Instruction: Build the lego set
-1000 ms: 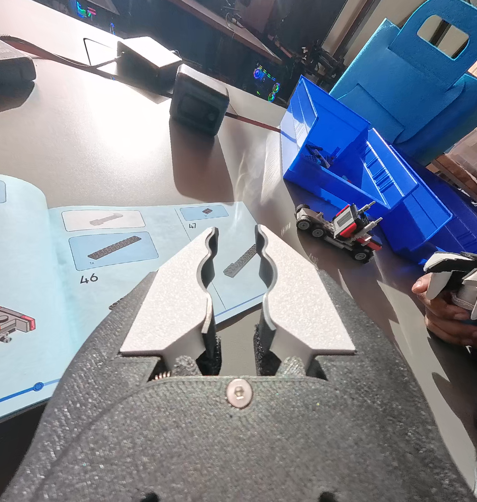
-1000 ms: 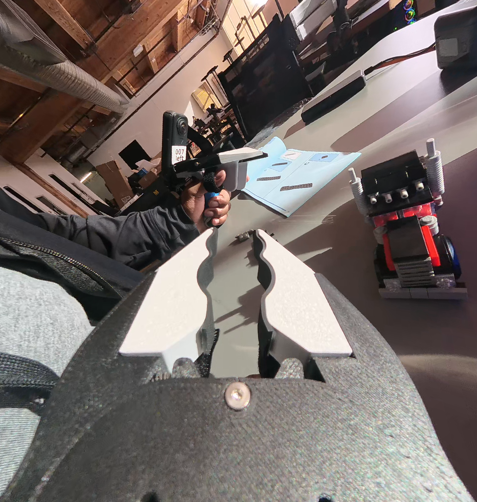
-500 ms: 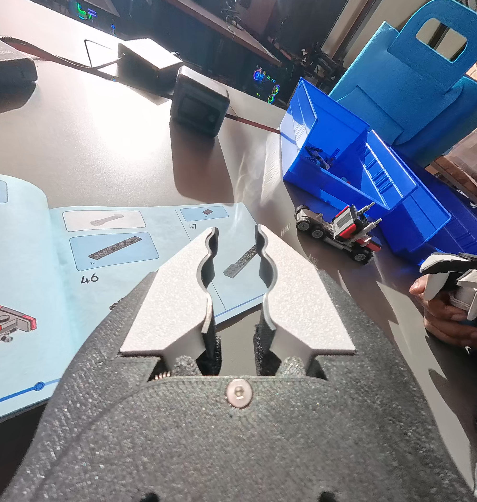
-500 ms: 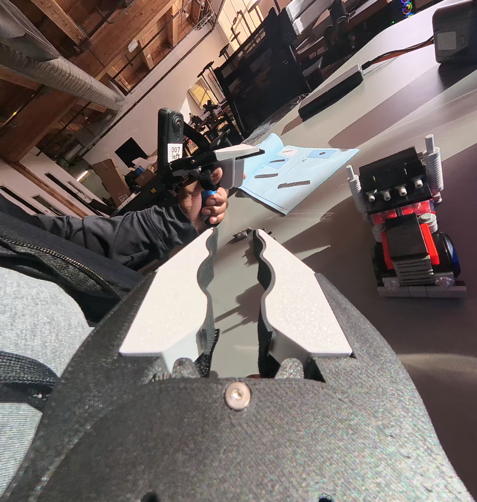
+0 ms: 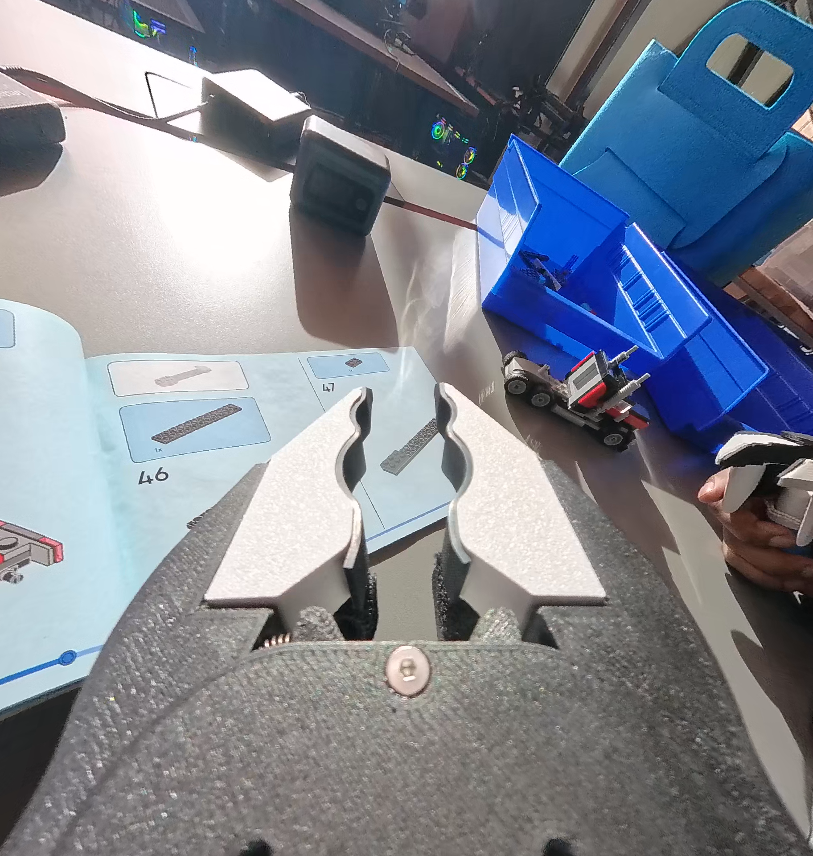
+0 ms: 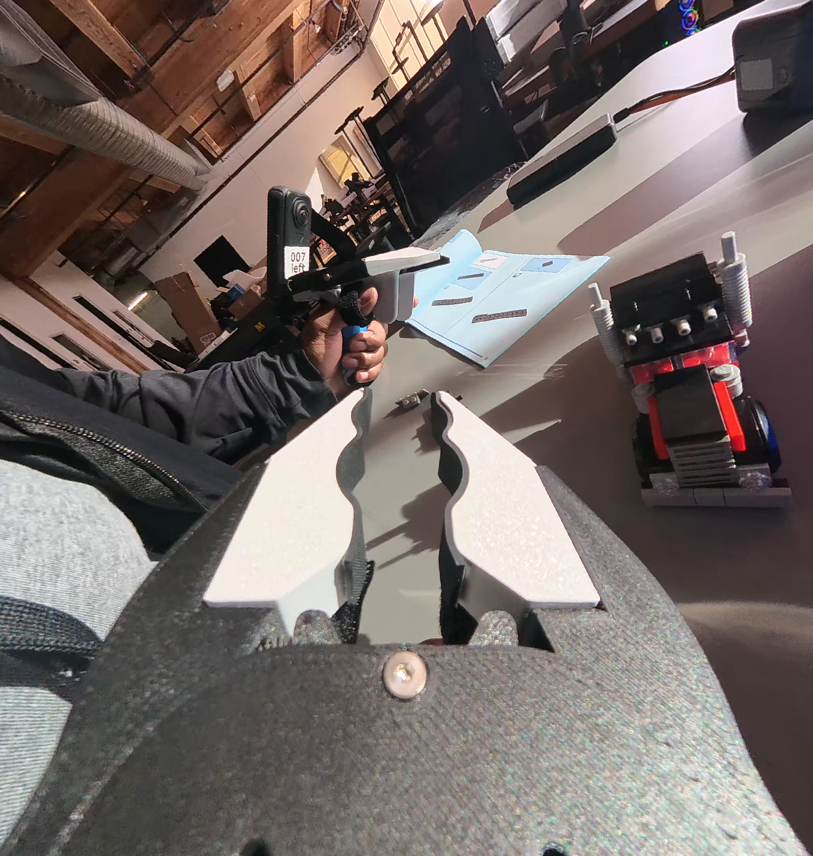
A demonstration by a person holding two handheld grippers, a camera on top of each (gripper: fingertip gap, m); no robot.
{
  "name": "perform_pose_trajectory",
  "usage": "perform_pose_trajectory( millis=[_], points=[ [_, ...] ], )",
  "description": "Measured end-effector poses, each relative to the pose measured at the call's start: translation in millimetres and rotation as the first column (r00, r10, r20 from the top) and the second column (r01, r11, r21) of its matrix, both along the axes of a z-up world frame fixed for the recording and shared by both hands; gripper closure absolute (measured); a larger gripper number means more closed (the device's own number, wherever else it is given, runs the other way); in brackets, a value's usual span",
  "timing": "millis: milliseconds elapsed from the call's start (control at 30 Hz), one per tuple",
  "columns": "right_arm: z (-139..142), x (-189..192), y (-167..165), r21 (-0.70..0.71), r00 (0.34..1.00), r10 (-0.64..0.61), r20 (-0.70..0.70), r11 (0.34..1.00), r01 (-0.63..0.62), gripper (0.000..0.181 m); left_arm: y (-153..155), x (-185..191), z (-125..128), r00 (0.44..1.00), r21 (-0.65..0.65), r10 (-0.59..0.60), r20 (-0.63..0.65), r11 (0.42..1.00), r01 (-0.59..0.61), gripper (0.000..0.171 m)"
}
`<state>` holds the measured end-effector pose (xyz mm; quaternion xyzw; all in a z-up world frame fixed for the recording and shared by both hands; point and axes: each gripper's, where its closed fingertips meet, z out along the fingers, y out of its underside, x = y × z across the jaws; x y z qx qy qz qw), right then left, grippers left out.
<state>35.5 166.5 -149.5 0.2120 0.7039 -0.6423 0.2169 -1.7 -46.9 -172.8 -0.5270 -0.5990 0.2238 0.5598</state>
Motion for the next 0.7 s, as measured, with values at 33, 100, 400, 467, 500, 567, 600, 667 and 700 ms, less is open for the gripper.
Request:
perform_pose_trajectory(
  millis=[33,100,400,467,500,567,600,667,700],
  points=[
    [0.0,0.0,0.1,0.0,1.0,0.0,0.0,1.0,0.0,0.154,0.0,0.0,0.1,1.0,0.0,0.0,0.0,1.0,0.0,0.143],
    [0.1,-0.1,0.1,-0.001,1.0,-0.001,0.0,1.0,0.001,0.154,0.0,0.0,0.0,1.0,0.0,0.0,0.0,1.0,0.0,0.143],
    [-4.4,0.7,-2.7,0.029,1.0,0.006,0.004,1.0,-0.006,0.155,-0.6,0.0,0.7,1.0,0.0,0.004,-0.004,1.0,-0.004,0.143],
    [-4.8,1.1,-3.1,0.031,1.0,0.01,0.005,0.999,-0.01,0.156,-0.6,0.1,0.8,1.0,0.001,0.003,-0.004,1.0,-0.003,0.143],
    [-4.9,0.6,-2.9,0.031,1.0,0.007,0.008,0.999,-0.007,0.157,-0.5,0.1,0.9,1.0,0.002,0.002,-0.005,1.0,-0.002,0.143],
    [-4.7,-0.8,-2.5,0.029,1.0,0.001,0.013,1.0,-0.001,0.159,-0.4,0.2,1.1,1.0,0.003,0.001,-0.006,1.0,-0.001,0.143],
    [-4.5,-1.5,-2.3,0.026,1.0,-0.003,0.015,1.0,0.002,0.161,-0.3,0.3,1.4,1.0,0.004,0.0,-0.008,1.0,0.0,0.143],
    [-3.4,-2.3,-1.5,0.019,1.0,-0.008,0.016,1.0,0.008,0.165,-0.3,0.8,2.5,1.0,0.004,0.0,-0.016,1.0,0.0,0.143],
    [-2.7,-2.7,-1.0,0.014,1.0,-0.011,0.016,1.0,0.01,0.168,-0.3,1.2,3.2,1.0,0.004,0.001,-0.021,1.0,0.0,0.143]
  ],
)
